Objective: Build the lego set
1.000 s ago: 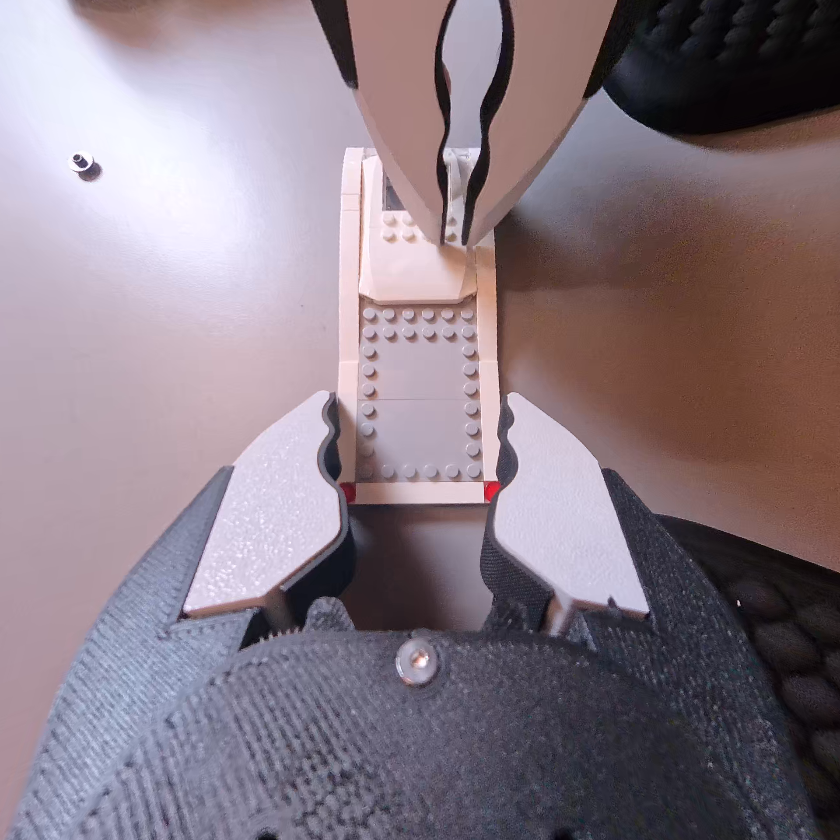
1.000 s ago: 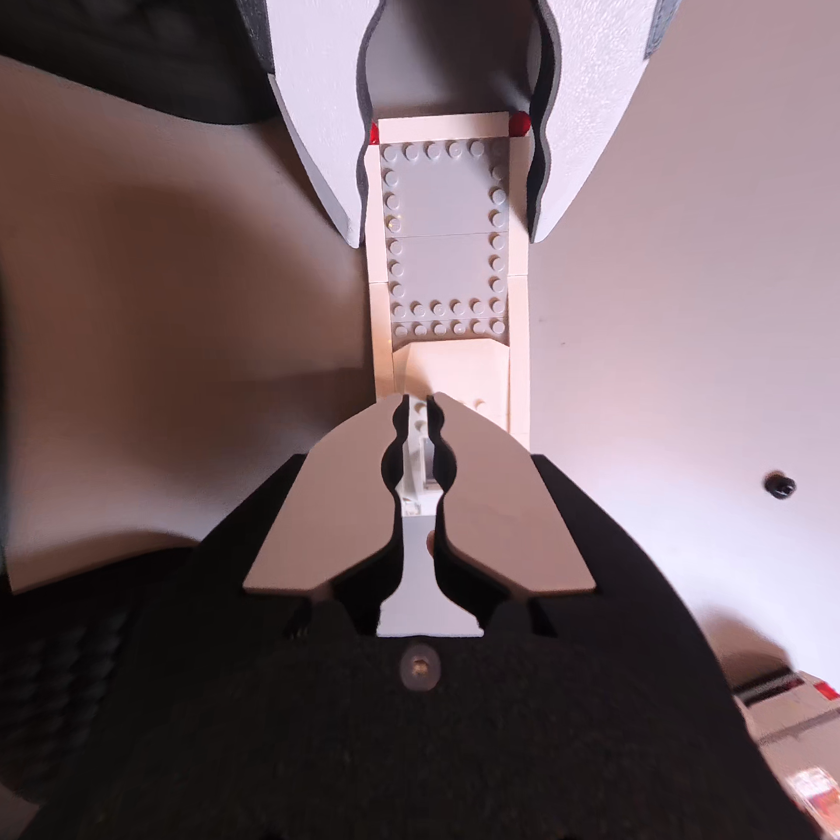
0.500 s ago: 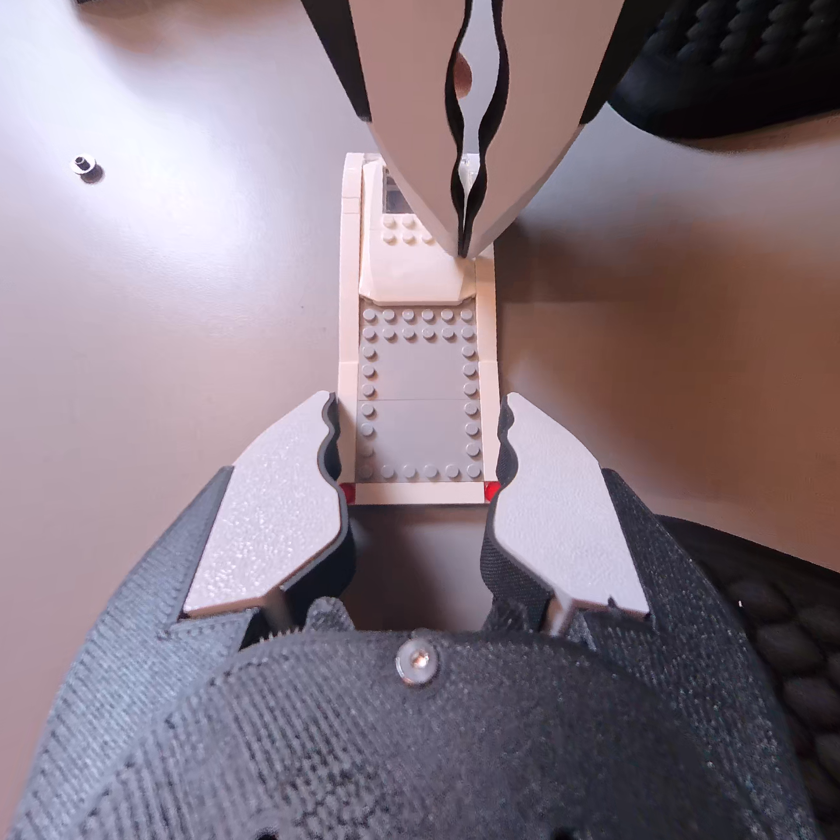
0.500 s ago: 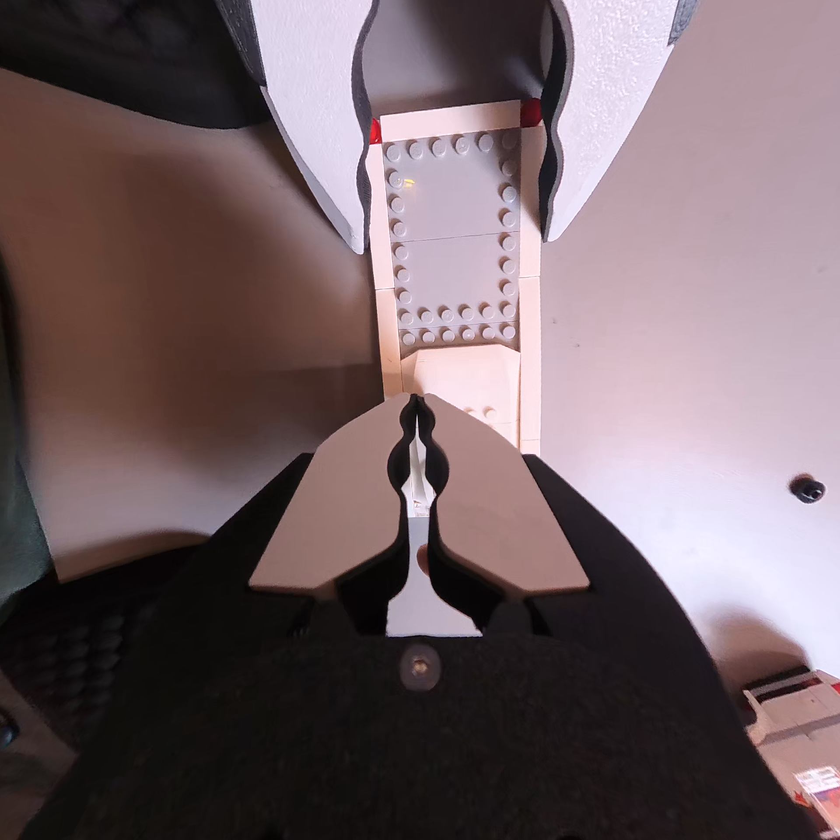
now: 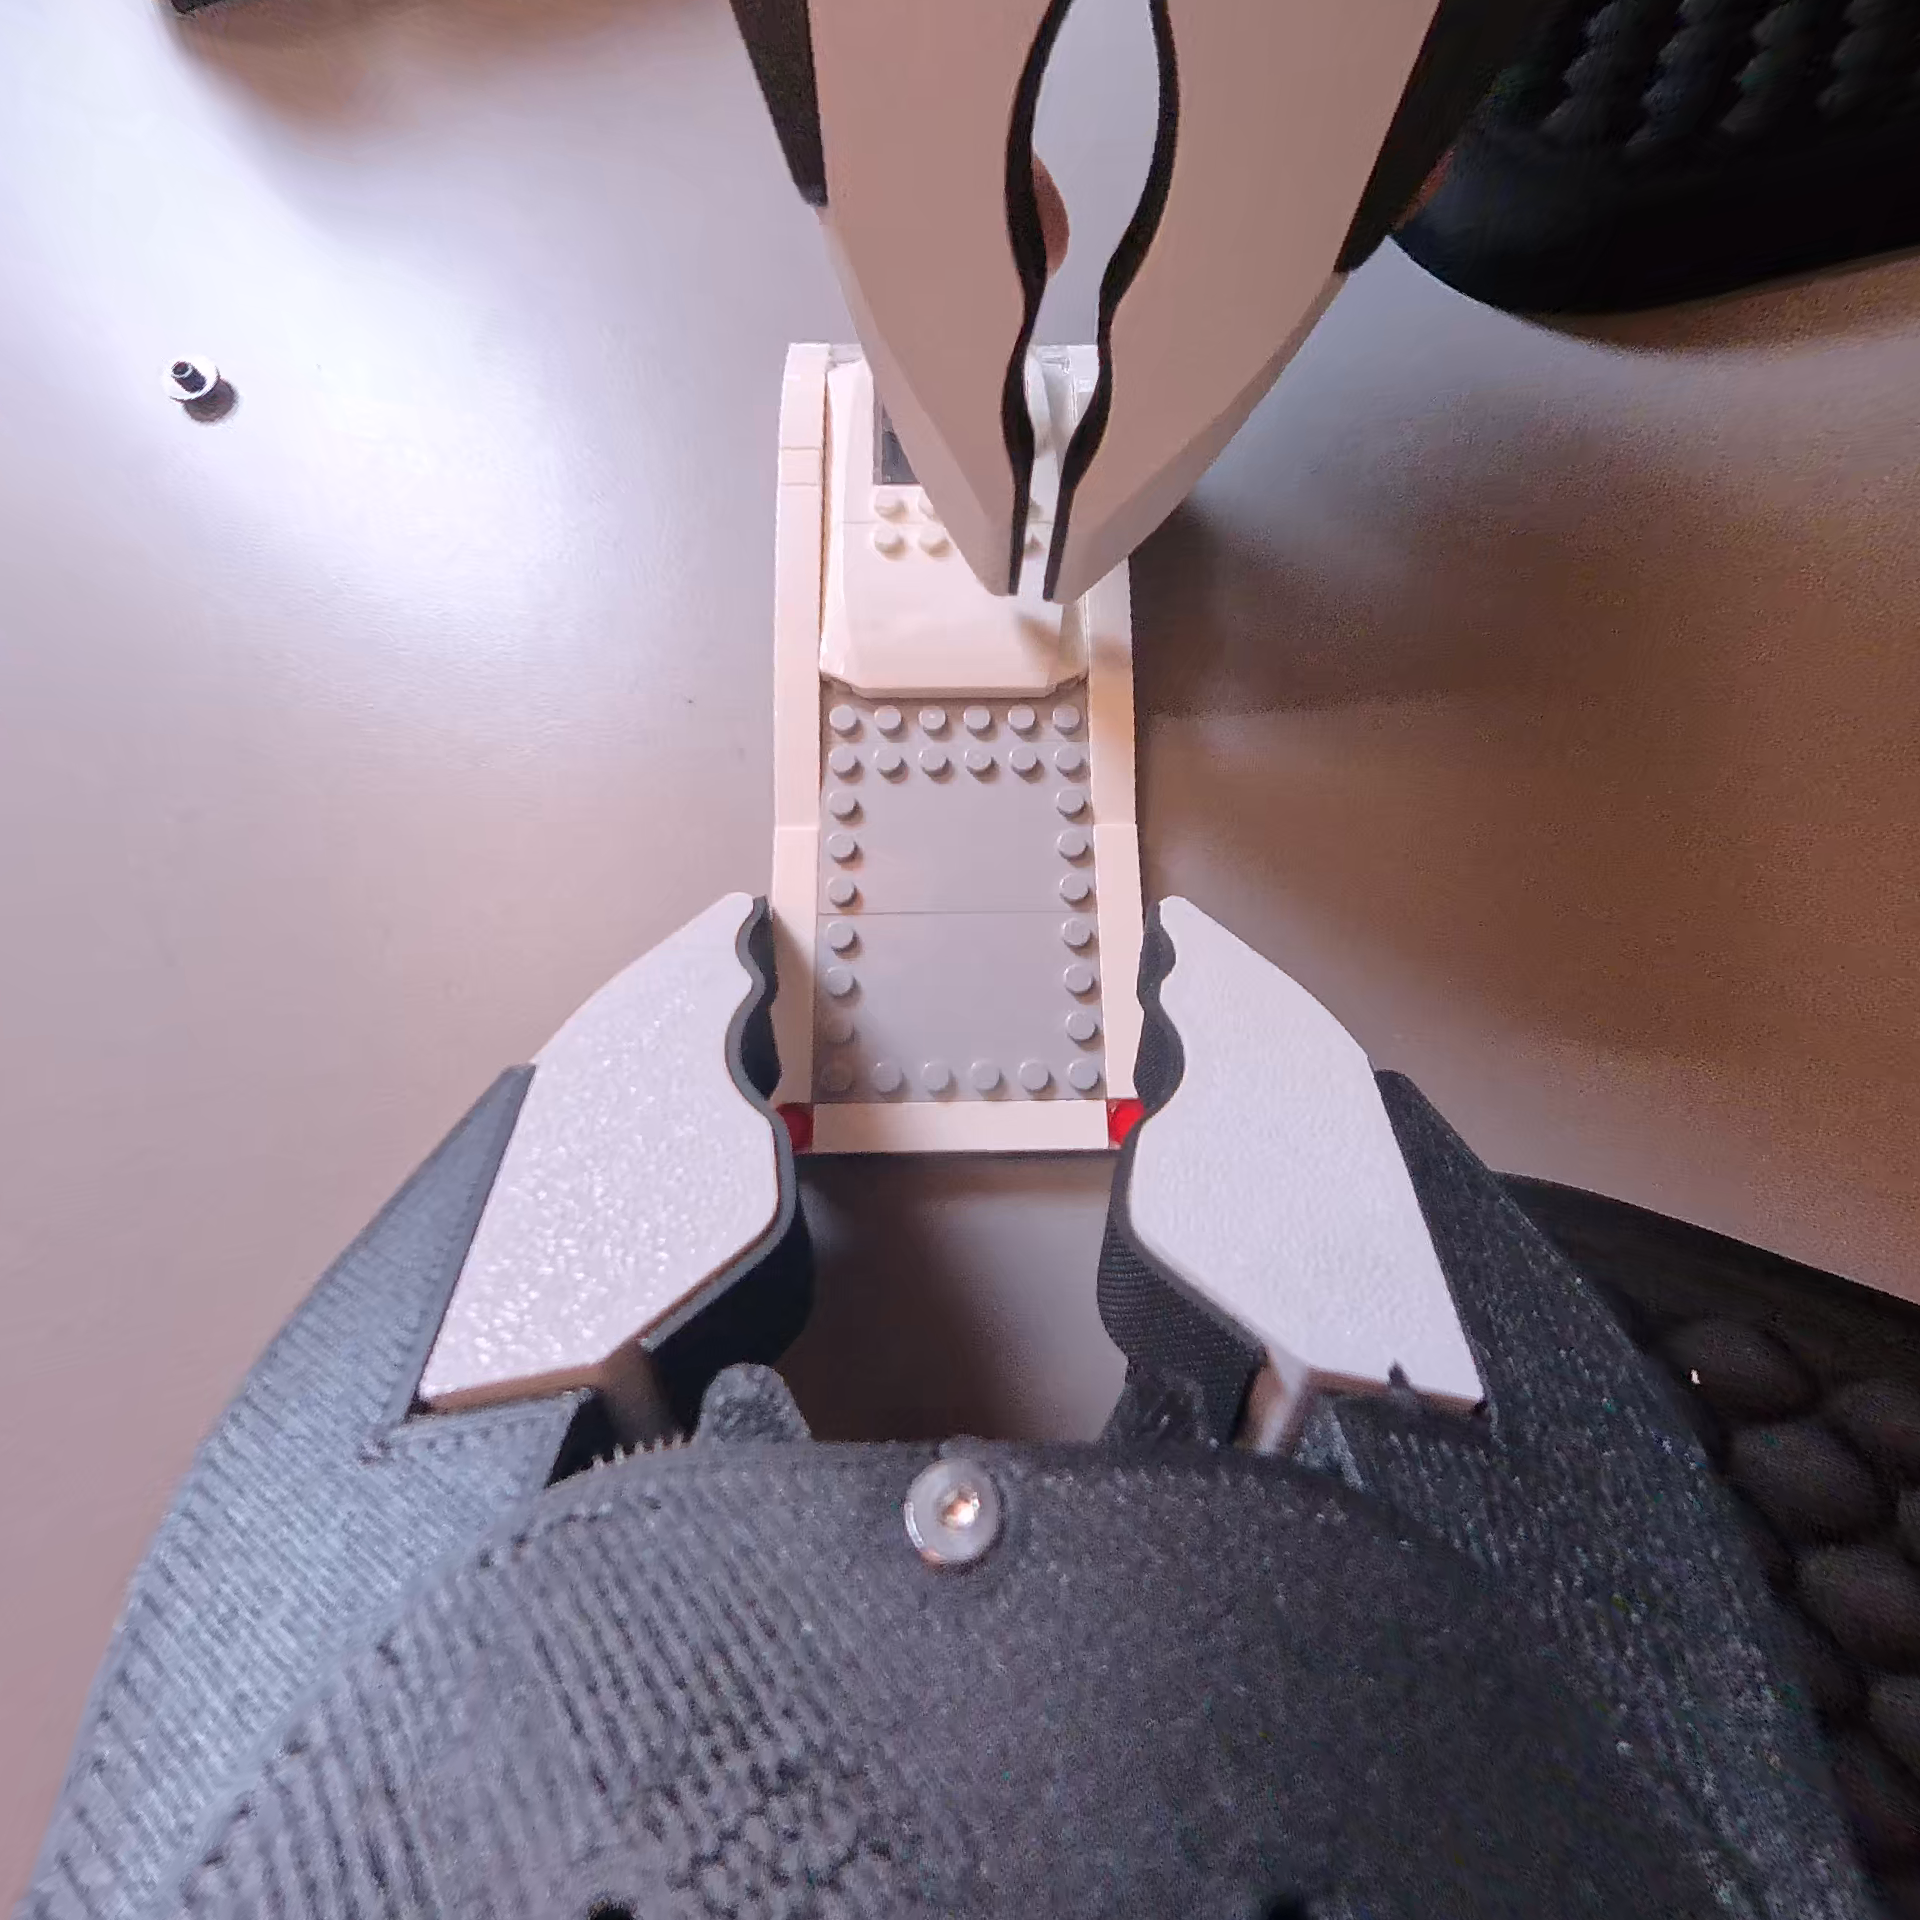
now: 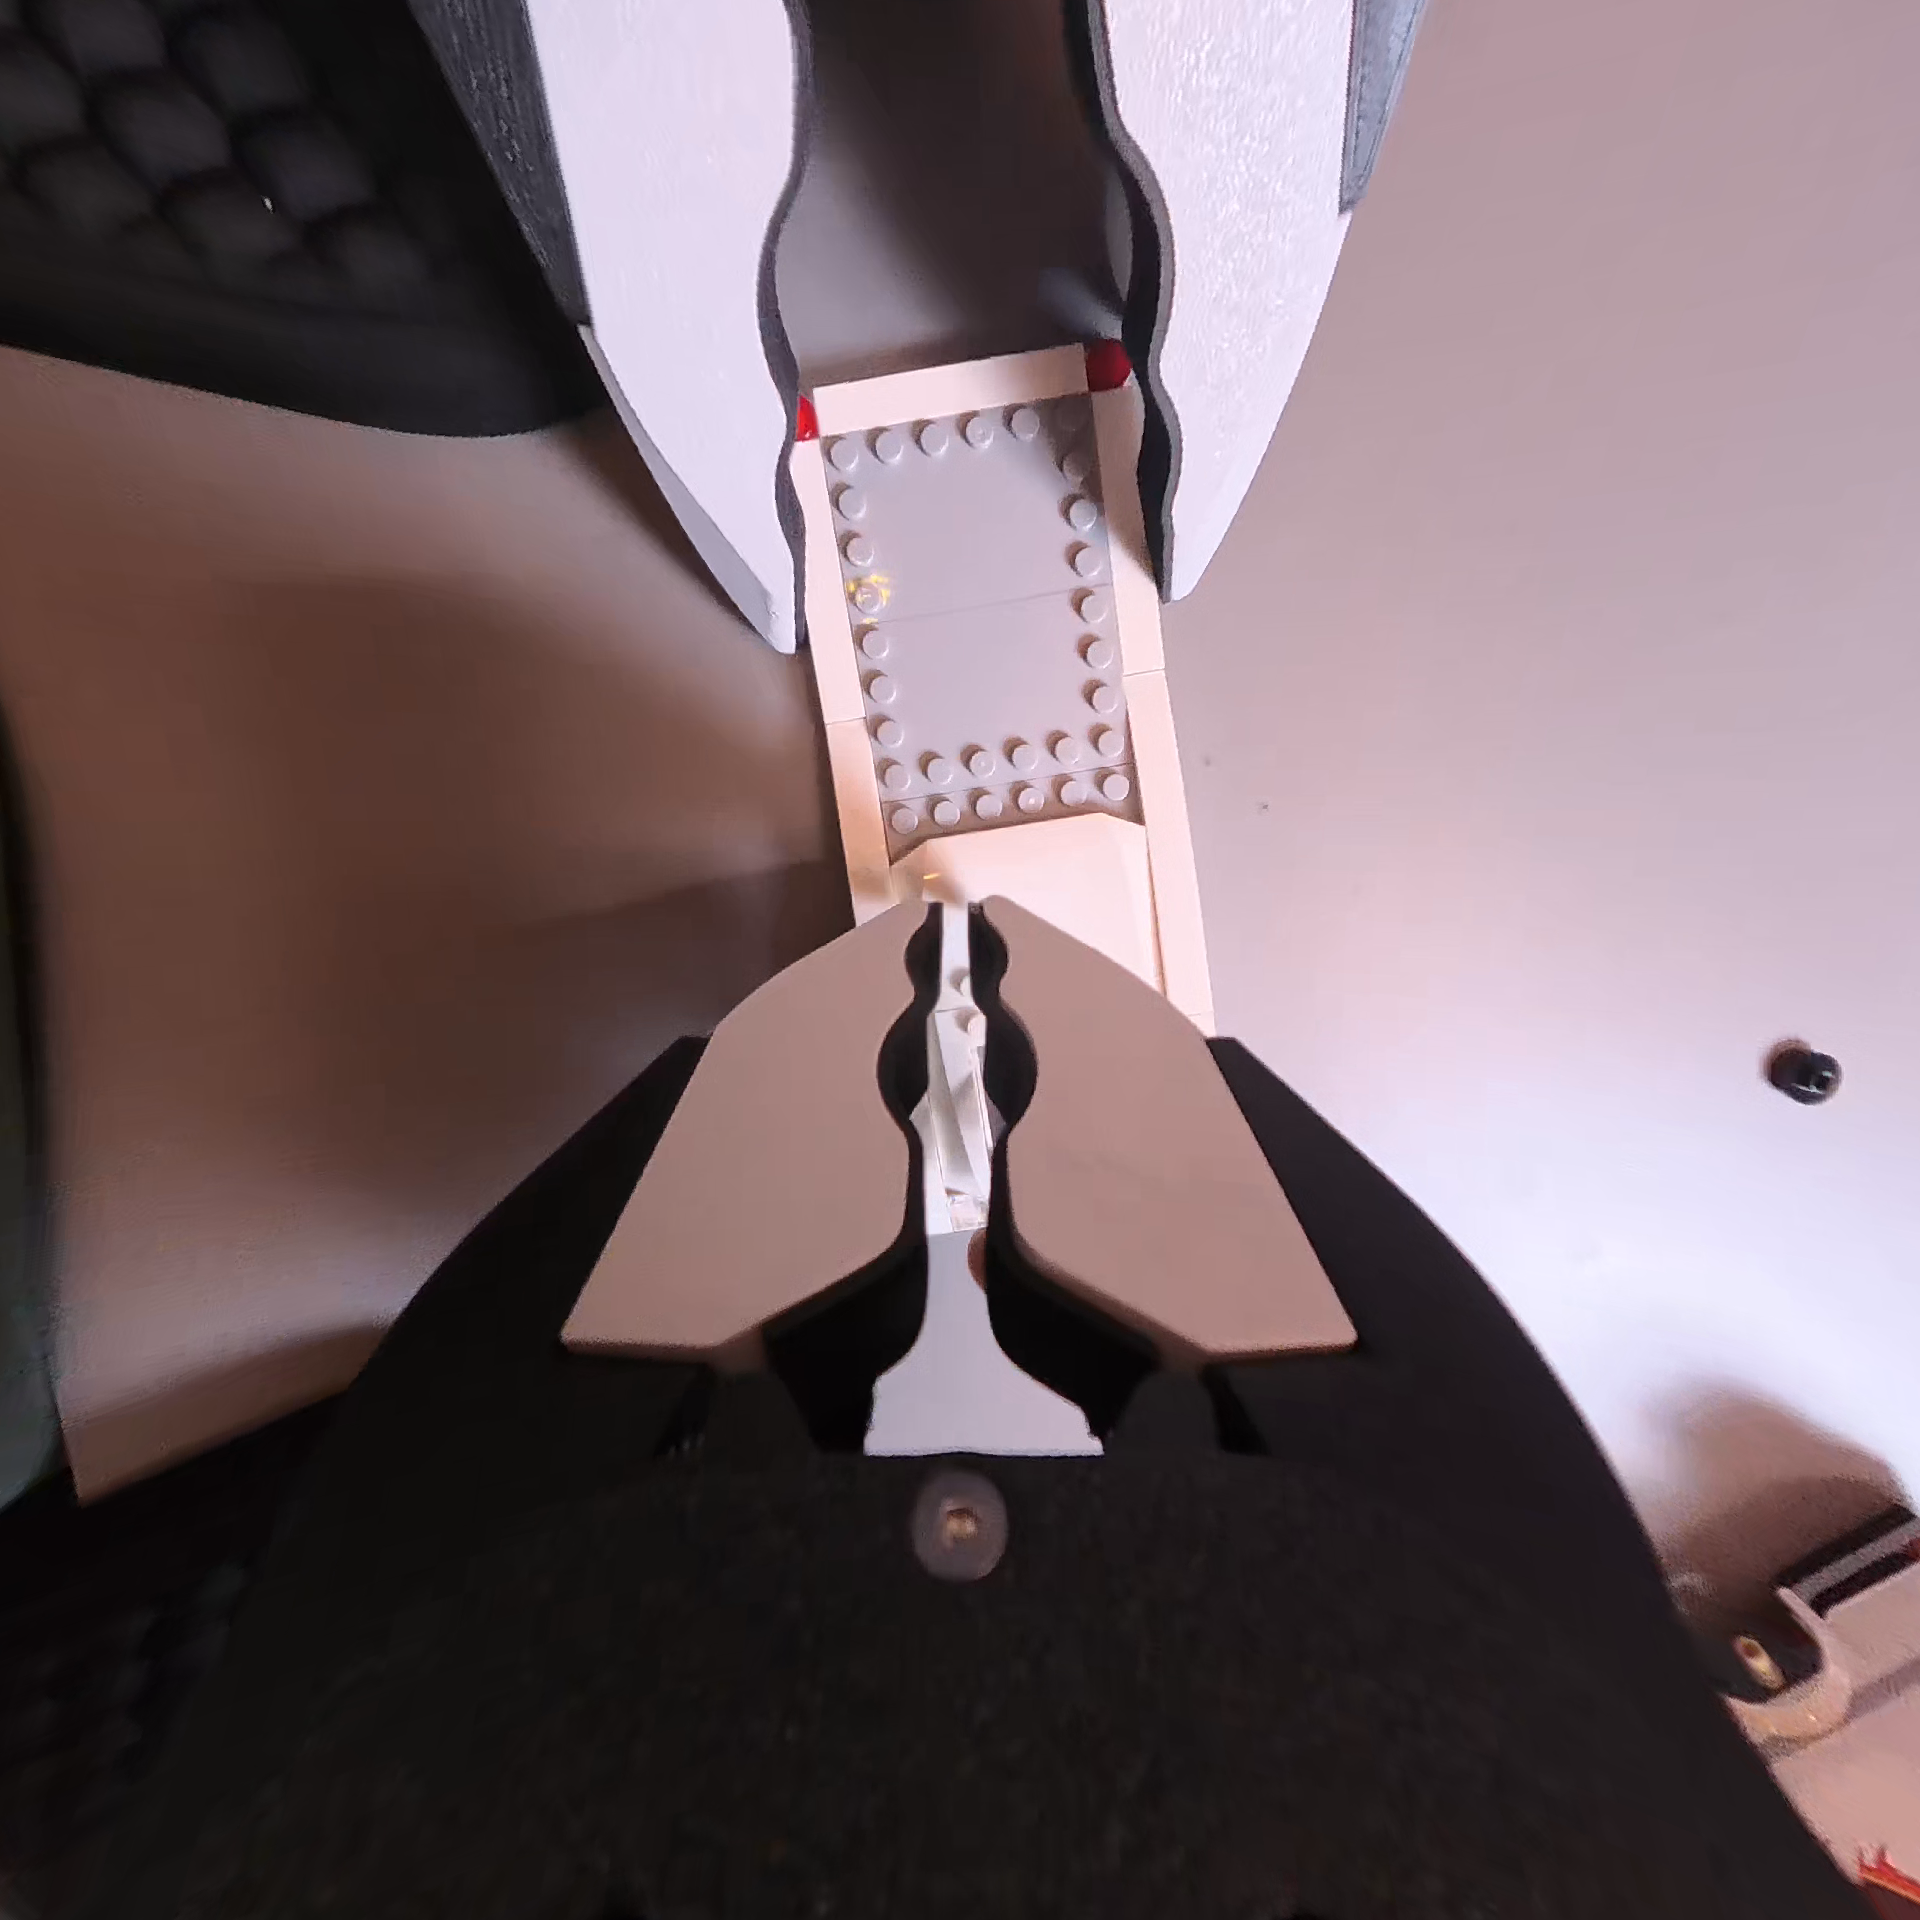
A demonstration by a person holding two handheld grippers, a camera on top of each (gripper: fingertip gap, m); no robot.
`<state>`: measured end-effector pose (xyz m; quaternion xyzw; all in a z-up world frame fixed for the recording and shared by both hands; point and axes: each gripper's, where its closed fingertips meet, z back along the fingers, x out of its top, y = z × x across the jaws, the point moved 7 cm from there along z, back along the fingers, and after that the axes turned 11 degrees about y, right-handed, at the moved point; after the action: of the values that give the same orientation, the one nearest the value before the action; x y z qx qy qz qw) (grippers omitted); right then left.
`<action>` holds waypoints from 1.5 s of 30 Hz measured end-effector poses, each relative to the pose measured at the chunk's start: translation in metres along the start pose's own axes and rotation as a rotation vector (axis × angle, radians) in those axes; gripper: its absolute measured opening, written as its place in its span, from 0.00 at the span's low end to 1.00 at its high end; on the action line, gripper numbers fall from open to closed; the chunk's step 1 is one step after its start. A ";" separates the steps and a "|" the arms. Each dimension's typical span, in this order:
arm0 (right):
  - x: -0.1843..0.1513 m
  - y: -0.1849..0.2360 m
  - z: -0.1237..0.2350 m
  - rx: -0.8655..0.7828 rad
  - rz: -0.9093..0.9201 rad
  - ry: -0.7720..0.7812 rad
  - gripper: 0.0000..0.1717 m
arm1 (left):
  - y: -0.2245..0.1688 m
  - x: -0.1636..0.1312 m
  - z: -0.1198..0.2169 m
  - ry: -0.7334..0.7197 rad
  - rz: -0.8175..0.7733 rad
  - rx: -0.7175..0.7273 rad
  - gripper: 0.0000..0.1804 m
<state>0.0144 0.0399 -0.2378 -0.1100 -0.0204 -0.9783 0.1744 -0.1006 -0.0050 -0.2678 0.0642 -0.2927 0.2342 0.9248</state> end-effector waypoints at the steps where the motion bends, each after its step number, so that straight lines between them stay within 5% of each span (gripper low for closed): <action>1: 0.000 -0.001 -0.002 -0.006 0.002 0.007 0.02 | 0.000 0.000 0.000 0.000 0.000 0.000 0.38; 16: 0.009 -0.002 -0.004 0.039 -0.022 0.125 0.00 | 0.000 -0.001 0.000 -0.004 -0.004 -0.001 0.38; 24: 0.009 -0.019 0.001 -0.040 -0.109 -0.026 0.00 | 0.000 -0.001 0.000 -0.004 -0.005 -0.003 0.38; 45: 0.011 -0.023 -0.006 -0.026 -0.123 0.046 0.00 | 0.000 -0.001 0.000 -0.004 -0.005 -0.001 0.38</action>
<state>-0.0050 0.0569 -0.2414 -0.0881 -0.0104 -0.9896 0.1131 -0.1009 -0.0056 -0.2684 0.0648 -0.2946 0.2314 0.9249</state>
